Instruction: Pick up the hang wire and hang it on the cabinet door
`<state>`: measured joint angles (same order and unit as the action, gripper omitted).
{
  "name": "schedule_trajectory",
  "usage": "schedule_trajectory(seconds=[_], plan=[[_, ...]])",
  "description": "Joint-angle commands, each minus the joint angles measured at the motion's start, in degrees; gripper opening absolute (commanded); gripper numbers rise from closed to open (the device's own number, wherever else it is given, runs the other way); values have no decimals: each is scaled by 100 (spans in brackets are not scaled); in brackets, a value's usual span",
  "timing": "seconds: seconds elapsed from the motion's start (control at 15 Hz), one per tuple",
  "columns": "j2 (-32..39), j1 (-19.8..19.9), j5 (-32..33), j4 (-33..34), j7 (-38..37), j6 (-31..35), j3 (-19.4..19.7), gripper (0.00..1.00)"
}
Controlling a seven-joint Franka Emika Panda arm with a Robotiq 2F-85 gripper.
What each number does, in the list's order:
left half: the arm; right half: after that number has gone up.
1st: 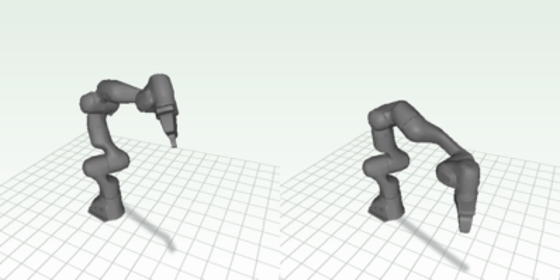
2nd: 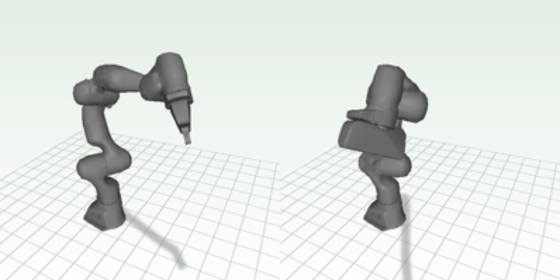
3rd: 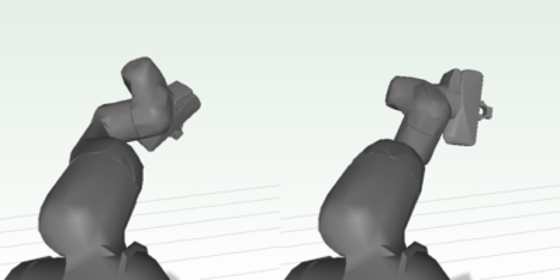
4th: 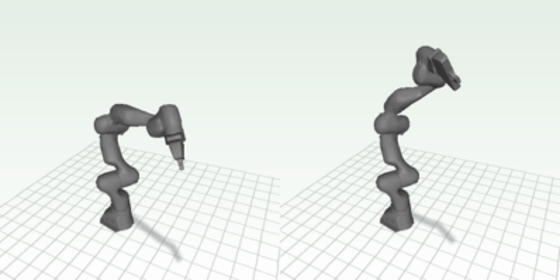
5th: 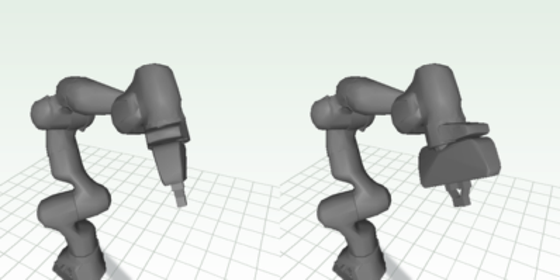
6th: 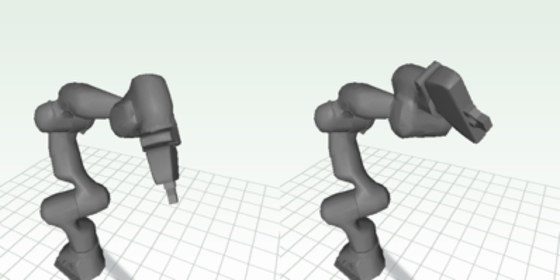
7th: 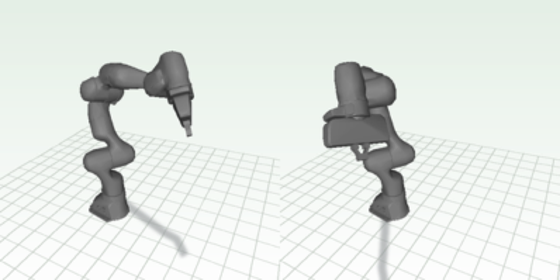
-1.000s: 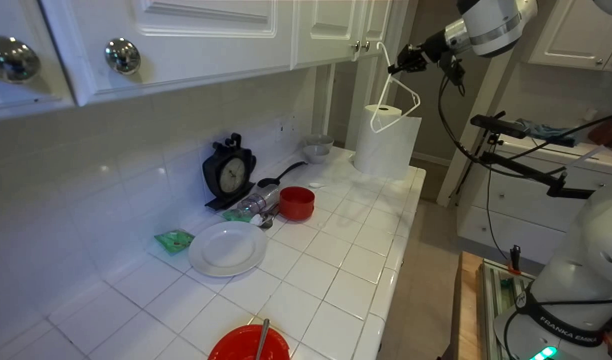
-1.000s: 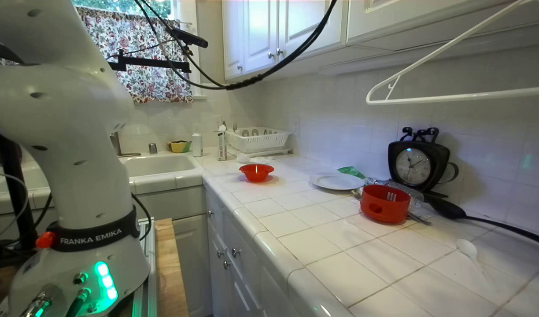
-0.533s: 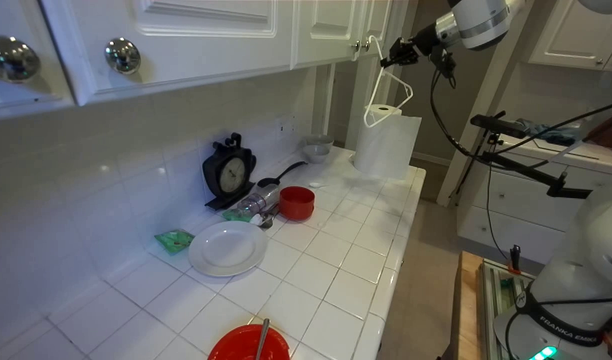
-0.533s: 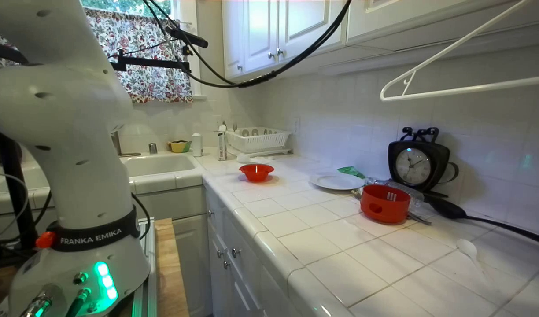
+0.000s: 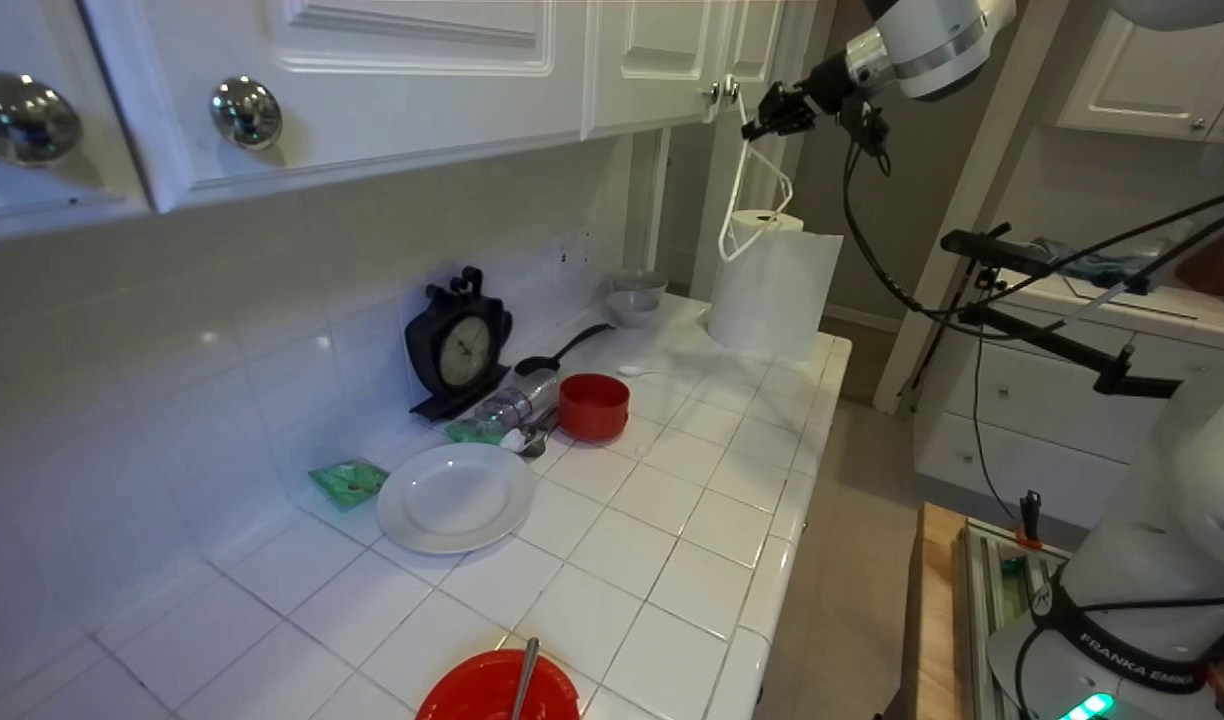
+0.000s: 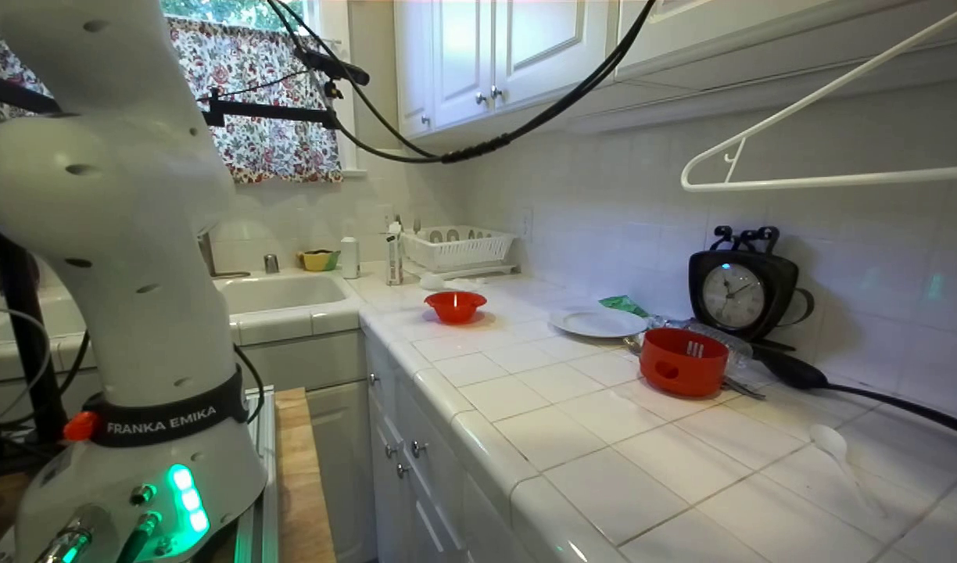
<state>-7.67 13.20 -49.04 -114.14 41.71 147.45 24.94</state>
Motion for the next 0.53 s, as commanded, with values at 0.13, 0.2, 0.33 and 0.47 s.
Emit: schedule_trajectory(seconds=[0.13, 0.2, 0.33, 0.47], plan=[[148, 99, -152, 165, 137, -297, -18, 6], [147, 106, -157, 153, 136, -331, -23, 6], [166, 121, -152, 133, 141, -429, -36, 6], [196, 135, -142, 117, 137, -496, -52, 6]])
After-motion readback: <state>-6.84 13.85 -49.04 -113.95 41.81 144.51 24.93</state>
